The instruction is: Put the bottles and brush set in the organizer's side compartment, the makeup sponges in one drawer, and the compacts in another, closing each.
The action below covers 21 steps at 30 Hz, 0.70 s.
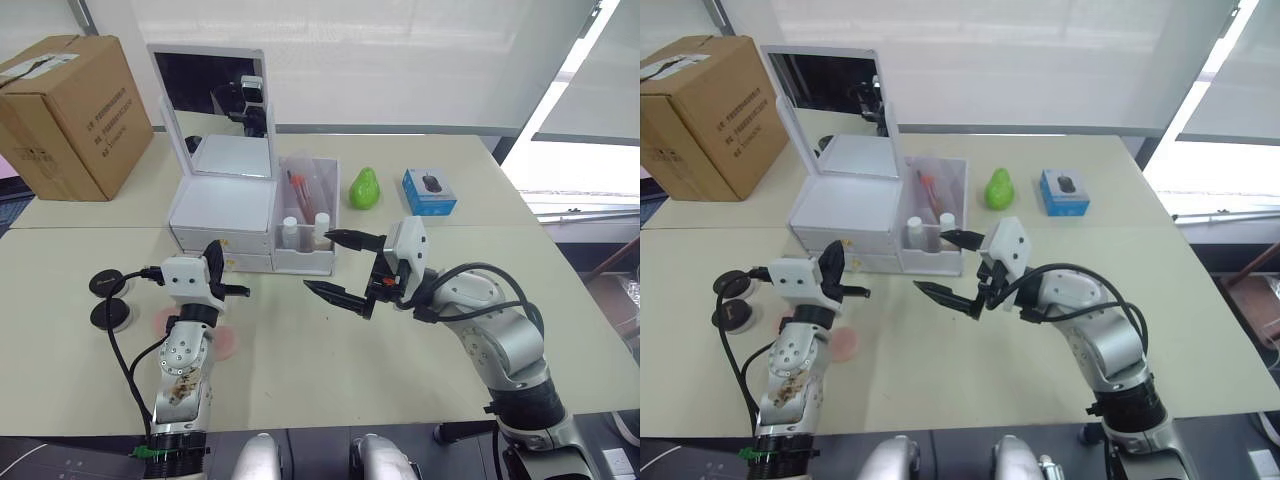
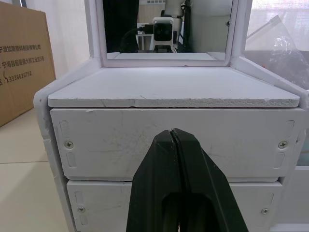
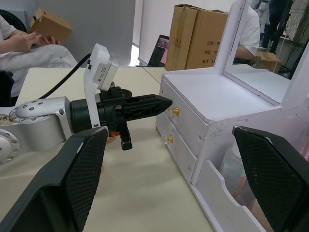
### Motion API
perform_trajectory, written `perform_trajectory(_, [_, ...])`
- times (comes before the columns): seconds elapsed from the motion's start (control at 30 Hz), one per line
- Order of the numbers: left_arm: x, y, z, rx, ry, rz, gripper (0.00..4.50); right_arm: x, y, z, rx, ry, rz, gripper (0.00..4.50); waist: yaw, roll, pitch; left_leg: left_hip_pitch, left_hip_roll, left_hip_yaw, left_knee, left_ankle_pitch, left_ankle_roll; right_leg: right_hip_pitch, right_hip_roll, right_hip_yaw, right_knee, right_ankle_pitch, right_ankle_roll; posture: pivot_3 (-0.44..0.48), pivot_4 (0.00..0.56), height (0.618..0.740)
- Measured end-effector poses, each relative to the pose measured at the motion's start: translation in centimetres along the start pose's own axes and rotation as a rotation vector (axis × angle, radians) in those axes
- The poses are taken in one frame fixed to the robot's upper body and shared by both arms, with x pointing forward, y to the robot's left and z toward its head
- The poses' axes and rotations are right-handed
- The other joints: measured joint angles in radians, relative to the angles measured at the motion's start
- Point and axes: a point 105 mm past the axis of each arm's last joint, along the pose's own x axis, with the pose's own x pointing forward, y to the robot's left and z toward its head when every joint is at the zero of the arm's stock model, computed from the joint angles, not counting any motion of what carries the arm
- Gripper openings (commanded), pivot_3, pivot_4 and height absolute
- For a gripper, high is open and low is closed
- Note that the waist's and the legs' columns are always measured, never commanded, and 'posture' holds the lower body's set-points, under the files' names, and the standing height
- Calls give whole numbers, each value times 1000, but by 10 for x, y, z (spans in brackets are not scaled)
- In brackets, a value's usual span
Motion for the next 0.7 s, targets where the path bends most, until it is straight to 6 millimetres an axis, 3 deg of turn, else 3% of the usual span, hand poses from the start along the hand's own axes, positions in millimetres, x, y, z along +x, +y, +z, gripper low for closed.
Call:
perform_trajectory(0.23, [-3,1,-4,-6,25,-13,2752,-2,4,-3,7,-13,15,4500,0,0,0,0,0,0,0,0,0,0,0,0,0,0,-1,0,150,728])
perform_trajectory(0.53, [8,-4,-6,-7,37,-44,2752,-13,9,-21,30,-41,69,4500,-1,0,0,0,0,0,0,0,0,0,0,0,0,0,0,0,150,728])
perform_trajectory(0.7, [9,-4,-10,-12,58,-44,2752,-17,10,-18,25,-92,92,4500,0,0,0,0,0,-1,0,0,0,0,0,0,0,0,1,0,150,728])
